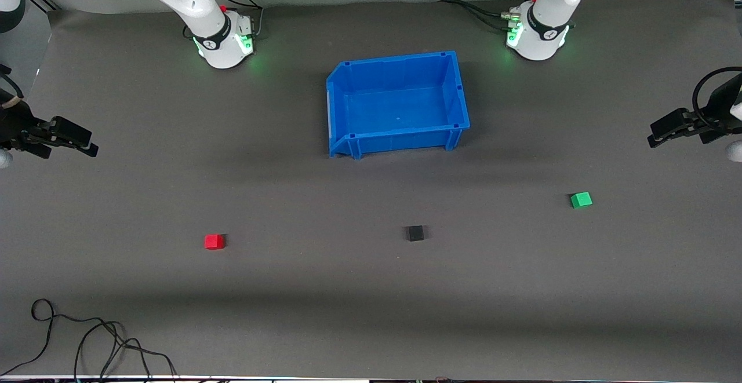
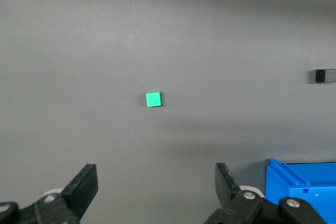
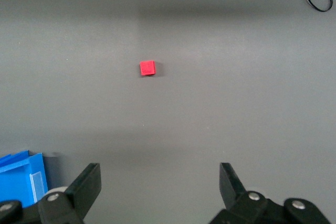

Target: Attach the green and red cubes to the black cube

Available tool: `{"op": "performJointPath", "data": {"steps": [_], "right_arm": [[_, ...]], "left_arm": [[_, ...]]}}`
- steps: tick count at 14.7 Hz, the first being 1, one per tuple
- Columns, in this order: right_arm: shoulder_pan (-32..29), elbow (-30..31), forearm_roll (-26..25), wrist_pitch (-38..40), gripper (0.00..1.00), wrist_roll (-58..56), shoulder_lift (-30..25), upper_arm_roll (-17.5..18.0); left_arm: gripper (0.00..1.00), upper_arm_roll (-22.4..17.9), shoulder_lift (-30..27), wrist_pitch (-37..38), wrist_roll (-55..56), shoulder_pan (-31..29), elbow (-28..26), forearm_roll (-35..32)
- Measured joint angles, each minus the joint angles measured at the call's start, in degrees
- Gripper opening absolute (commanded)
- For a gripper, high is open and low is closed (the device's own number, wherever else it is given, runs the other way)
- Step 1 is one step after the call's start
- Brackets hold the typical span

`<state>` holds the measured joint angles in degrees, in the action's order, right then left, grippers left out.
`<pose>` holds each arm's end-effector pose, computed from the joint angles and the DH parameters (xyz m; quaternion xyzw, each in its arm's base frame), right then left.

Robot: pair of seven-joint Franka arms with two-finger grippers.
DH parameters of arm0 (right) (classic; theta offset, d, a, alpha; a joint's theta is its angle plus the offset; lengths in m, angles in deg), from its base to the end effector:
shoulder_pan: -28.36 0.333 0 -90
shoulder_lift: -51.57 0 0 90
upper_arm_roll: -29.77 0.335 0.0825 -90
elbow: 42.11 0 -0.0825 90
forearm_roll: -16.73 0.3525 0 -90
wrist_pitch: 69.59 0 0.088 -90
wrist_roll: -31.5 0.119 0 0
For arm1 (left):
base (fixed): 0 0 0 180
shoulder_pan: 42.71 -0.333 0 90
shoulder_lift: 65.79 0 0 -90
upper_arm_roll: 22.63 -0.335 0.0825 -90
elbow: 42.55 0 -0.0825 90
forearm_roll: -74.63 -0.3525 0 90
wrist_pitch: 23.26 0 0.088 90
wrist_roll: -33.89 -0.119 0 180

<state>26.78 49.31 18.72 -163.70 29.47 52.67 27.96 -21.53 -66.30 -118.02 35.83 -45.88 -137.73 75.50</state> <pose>0.5353 -0.0276 0.6168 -0.9997 0.0129 -0.0147 0.0164 0.5255 0.0173 0.6034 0.9993 0.0356 0.0008 0.0075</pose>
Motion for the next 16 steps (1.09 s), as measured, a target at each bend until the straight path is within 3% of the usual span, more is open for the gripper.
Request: {"op": "performJointPath", "data": {"steps": [12,16], "right_arm": [[0.03,0.03,0.0,-0.06,1.0,0.27,0.0,0.0],[0.04,-1.28,0.03,-0.43,1.0,10.39,0.94,0.0]], "left_arm": [[0.99,-0.35,0.95,0.55,0.14,-0.3,-0.63,0.0],[0.99,-1.01,3.25,0.39,6.82,-2.56,-1.05,-0.02]]}}
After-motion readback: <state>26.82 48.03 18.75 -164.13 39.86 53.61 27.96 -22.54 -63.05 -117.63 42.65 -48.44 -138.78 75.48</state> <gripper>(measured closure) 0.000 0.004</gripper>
